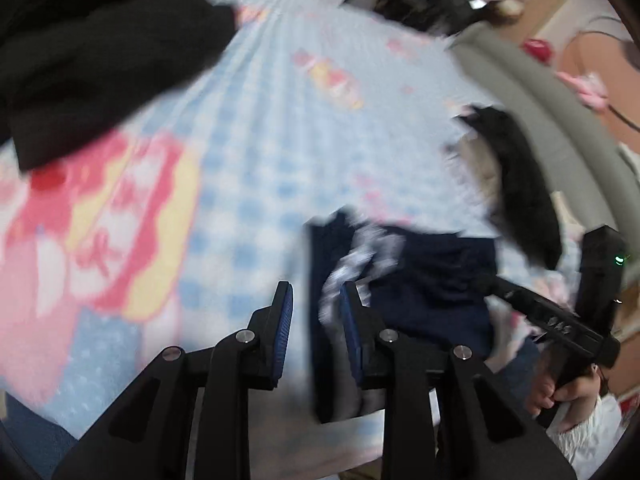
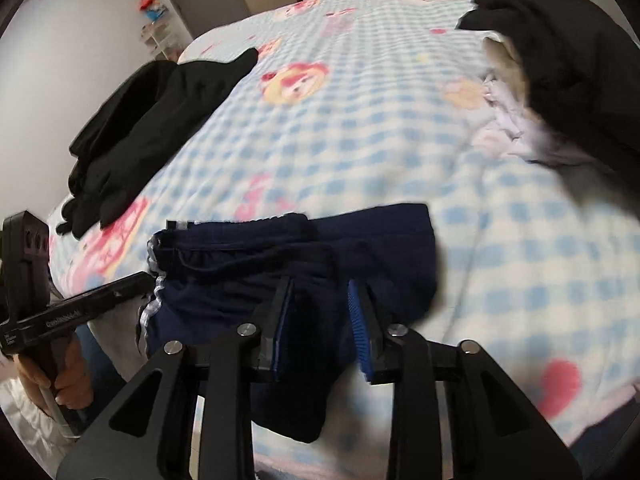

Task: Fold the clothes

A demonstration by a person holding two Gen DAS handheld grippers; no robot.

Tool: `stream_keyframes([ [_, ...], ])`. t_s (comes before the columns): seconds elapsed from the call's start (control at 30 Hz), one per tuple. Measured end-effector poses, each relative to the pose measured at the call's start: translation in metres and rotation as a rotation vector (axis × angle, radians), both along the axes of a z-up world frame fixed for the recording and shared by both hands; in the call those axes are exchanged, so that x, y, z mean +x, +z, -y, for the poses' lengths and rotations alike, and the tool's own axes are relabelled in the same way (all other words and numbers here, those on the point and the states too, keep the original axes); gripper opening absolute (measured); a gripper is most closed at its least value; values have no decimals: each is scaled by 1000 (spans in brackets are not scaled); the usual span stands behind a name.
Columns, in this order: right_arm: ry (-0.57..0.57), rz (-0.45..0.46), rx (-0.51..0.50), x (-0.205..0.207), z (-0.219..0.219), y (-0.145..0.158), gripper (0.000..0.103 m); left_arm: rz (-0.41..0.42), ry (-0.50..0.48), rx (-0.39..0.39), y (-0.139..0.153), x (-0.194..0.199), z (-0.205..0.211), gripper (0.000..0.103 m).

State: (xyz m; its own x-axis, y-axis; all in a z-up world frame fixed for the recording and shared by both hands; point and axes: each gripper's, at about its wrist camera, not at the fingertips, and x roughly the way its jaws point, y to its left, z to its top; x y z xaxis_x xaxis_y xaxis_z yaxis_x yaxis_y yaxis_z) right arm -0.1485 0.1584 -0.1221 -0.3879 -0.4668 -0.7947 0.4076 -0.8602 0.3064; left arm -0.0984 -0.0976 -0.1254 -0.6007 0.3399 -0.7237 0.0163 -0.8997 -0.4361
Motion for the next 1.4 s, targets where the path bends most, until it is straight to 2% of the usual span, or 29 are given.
stream_keyframes([
  [0.1, 94, -20, -9, 6, 12, 15, 31, -70, -111, -55, 19, -6, -24, 26],
  [0.2, 229, -29, 29, 8, 46, 12, 33, -28, -200, -113, 8, -23, -40, 26],
  [0.23, 233, -30, 54, 5, 54, 6, 33, -4, -212, -142, 0, -31, -44, 26],
  [0.3, 235, -31, 99, -2, 66, -7, 33, 35, -197, -190, -14, -48, -48, 26],
  [0.37, 181, -31, 77, -11, 61, -12, 28, 39, -159, -152, -18, -53, -39, 26],
  [0.47, 92, -54, 45, -20, 48, -12, 22, -5, -78, -119, -13, -50, -23, 25],
  [0.53, 23, -89, 36, -23, 37, -8, 24, -20, -48, -103, -12, -47, -14, 26],
  [0.6, -1, -69, 34, -26, 30, -10, 24, -31, -27, -61, -9, -40, -4, 26],
  [0.63, -4, -53, 25, -27, 27, -10, 24, -48, -26, -38, -6, -30, 3, 26],
  [0.73, -8, -88, -1, -17, 23, 5, 26, -123, -61, 6, 9, -9, 1, 29],
  [0.8, 4, -117, -32, -6, 21, 19, 39, -125, -103, -16, 11, -6, -12, 31],
  [0.87, 58, -109, -59, 4, 27, 23, 41, -88, -127, -43, 2, -8, -23, 31],
  [0.93, 126, -99, -67, 15, 38, 22, 42, -12, -114, -106, -15, -16, -30, 30],
  [1.0, 167, -87, 12, 20, 51, 9, 42, 71, -68, -173, -29, -22, -27, 30],
  [1.03, 171, -75, 56, 21, 55, 1, 41, 86, -44, -197, -30, -22, -23, 31],
  [1.1, 117, -39, 88, 17, 45, -12, 38, 63, -21, -163, -22, -16, -16, 30],
  [1.23, 36, -42, 19, 15, 16, 2, 40, 52, -17, -136, -14, -5, -16, 32],
  [1.4, 118, -95, 26, 35, 24, 9, 47, 57, -23, -124, -8, 9, -19, 33],
])
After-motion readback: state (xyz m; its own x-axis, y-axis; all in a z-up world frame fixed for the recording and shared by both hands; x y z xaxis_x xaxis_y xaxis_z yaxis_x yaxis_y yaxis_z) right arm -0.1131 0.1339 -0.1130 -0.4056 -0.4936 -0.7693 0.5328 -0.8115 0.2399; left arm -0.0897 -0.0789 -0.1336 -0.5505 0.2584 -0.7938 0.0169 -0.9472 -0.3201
